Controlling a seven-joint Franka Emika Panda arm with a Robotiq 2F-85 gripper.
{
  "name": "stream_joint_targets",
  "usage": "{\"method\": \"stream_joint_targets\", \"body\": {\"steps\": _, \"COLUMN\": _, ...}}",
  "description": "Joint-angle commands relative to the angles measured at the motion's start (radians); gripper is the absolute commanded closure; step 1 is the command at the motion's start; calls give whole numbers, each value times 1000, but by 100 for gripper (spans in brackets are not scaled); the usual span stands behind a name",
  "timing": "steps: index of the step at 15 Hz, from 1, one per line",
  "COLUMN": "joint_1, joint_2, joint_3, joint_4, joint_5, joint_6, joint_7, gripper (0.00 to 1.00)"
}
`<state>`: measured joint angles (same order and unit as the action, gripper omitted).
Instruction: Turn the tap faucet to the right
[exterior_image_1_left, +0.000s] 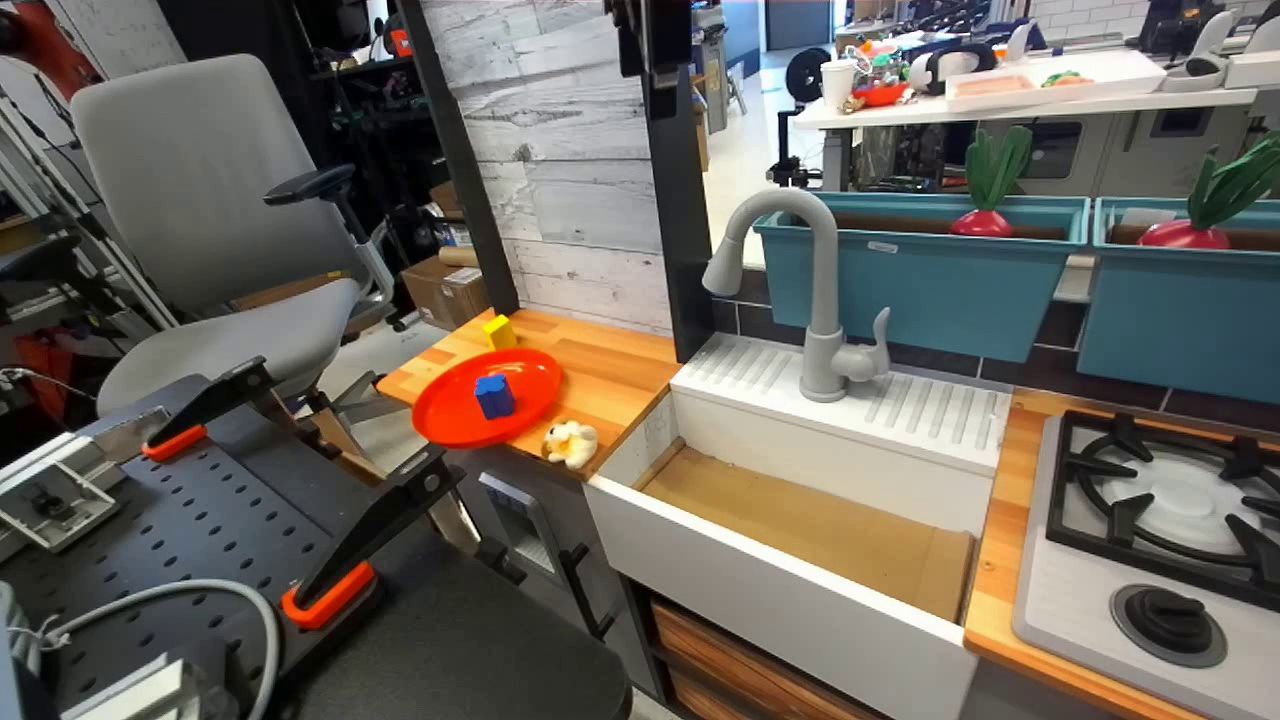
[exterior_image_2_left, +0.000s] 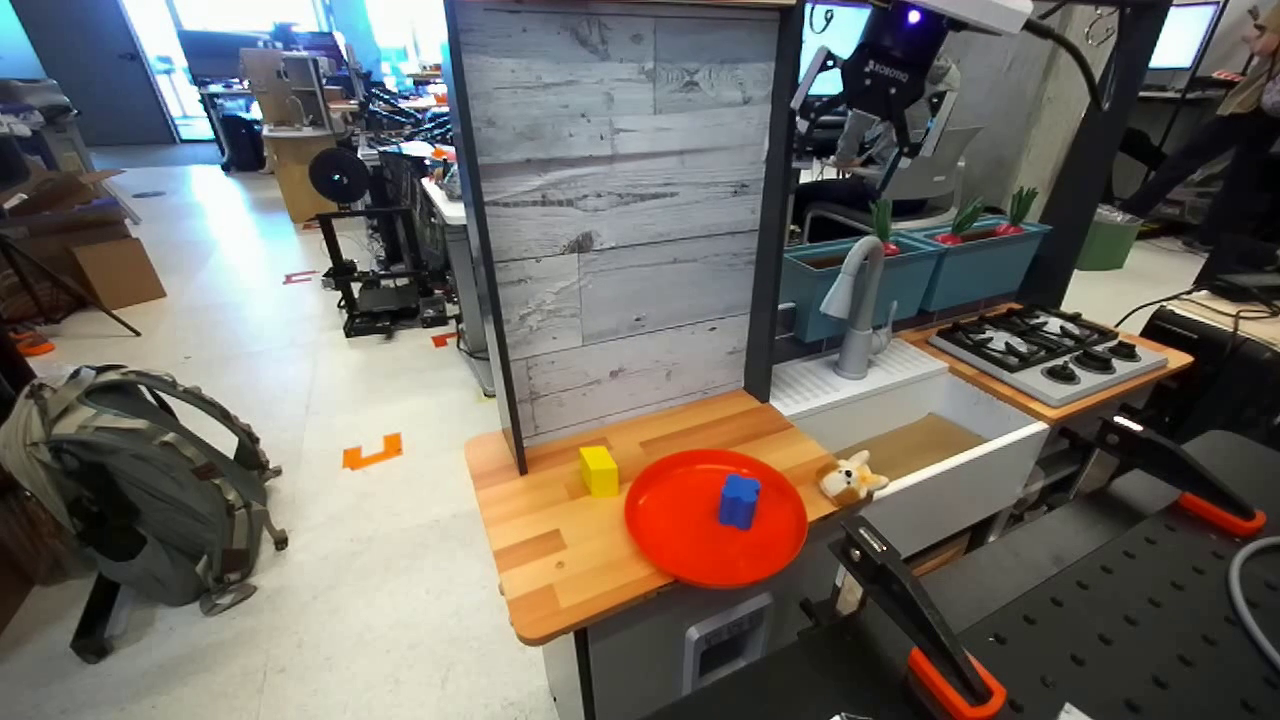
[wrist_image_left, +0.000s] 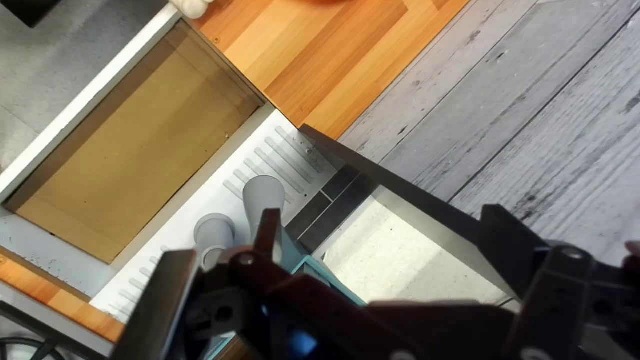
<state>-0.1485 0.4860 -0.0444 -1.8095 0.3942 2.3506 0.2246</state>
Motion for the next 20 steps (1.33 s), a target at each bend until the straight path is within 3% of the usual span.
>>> {"method": "stream_joint_targets", "body": {"steps": 1, "joint_1": -15, "joint_2": 43, "joint_3": -9, "joint_4": 47, "joint_5": 7, "joint_6": 11, "joint_7": -4, "gripper": 0}}
{"method": "stream_joint_targets", "body": {"steps": 10, "joint_1": -10, "joint_2": 116, "joint_3": -67, "joint_4": 68, "joint_5": -47, "joint_6": 34, "joint_7": 35, "gripper": 0}}
{"method": "stream_joint_targets", "body": {"steps": 20, "joint_1": -11, "joint_2": 129, "joint_3": -67, "joint_4": 64, "joint_5": -51, "joint_6": 19, "joint_7": 40, "gripper": 0}}
